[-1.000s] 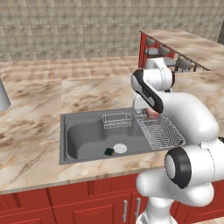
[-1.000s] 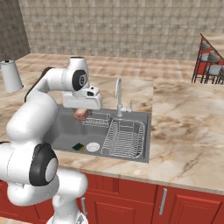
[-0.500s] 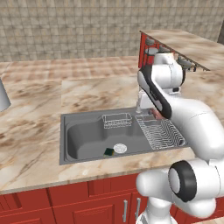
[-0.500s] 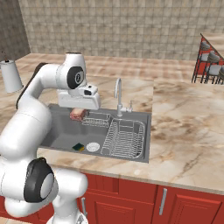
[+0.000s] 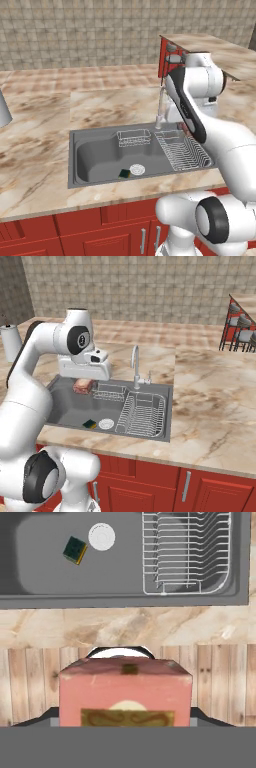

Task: Pick up the bar soap and sponge from the sink, and place them back in the cabinet, and close the cabinet door.

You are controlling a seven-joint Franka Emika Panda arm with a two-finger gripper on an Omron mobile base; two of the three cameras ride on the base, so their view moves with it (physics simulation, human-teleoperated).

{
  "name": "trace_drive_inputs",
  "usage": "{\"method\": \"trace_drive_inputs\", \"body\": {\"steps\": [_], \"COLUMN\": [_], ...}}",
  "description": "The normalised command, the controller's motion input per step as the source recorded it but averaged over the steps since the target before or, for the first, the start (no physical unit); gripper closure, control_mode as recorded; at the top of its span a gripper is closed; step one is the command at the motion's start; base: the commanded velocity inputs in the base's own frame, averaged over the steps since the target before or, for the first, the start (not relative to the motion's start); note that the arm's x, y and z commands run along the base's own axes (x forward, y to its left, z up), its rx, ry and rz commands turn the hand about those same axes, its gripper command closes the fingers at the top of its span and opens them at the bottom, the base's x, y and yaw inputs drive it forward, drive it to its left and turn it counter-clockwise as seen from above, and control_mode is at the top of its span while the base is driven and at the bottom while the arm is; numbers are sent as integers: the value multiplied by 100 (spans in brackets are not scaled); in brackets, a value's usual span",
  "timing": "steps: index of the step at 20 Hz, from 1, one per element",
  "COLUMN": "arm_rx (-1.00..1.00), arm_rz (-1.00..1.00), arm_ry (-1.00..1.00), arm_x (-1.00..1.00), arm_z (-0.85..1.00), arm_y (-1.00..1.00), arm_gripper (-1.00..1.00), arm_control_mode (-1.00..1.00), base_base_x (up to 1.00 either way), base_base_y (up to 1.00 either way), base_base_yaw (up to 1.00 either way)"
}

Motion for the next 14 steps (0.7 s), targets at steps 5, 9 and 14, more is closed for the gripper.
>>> {"method": "trace_drive_inputs", "body": {"steps": [5, 9, 14], "arm_rx": [0, 0, 0], "arm_rz": [0, 0, 0], "arm_ry": [-1, -2, -1], "arm_x": [-37, -25, -5], "arm_z": [24, 4, 0], "arm_y": [-5, -2, 0], "arm_gripper": [100, 100, 100], "arm_control_mode": [-100, -100, 100], "base_base_x": [0, 0, -32], "base_base_y": [0, 0, -15], "base_base_yaw": [0, 0, -2]}}
